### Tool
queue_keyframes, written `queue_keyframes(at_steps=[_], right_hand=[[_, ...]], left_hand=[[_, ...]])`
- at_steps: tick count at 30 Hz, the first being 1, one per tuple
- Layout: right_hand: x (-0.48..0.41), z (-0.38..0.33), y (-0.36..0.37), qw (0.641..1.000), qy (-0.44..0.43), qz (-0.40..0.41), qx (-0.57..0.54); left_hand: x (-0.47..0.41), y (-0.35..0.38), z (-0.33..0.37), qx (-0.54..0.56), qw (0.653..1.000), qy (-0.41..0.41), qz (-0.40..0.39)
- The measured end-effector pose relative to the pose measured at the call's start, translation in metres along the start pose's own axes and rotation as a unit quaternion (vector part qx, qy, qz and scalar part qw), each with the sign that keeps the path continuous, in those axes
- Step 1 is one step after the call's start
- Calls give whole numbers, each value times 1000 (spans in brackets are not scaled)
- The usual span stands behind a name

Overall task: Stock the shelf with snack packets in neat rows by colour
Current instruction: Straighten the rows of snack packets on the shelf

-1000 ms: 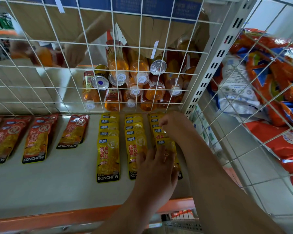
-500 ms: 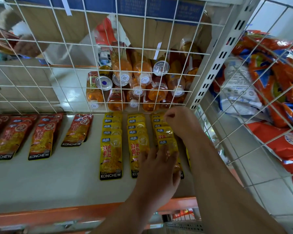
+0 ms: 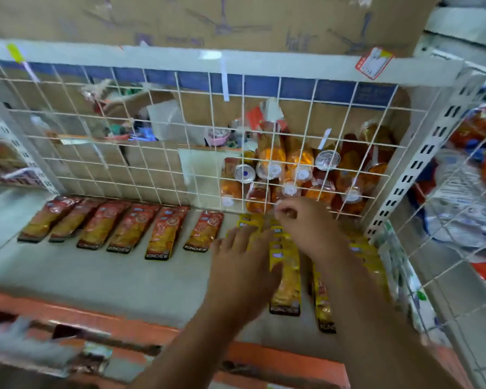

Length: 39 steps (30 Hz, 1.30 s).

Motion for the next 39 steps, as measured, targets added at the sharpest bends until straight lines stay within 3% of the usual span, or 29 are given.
queue_keyframes(at_steps=[9,19,24,30,39], right_hand=[[-4,-195,22,985,-172,-21,-22],[19,-434,88,950,-313,-7,6],[22,-522,113,937,-348,-10,14],[-2,-602,143,925,-377,-7,42],[-59,-684,212,919,-387,-47,62]], left_hand=[[-12,-192,-126,-61,989,-53,127],[45,-425,-301,-115,970,-100,191],[66,-523,-373,-111,966,-151,179],[73,-589,-432,-100,959,-201,170],[55,-619,-505,-103,954,-241,147]])
Point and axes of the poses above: each hand's wrist, its own x-axis away from the middle knuckle, its own y-axis out of the palm, z = x × y, the point moved 3 cm from there along -x, towards the middle knuckle
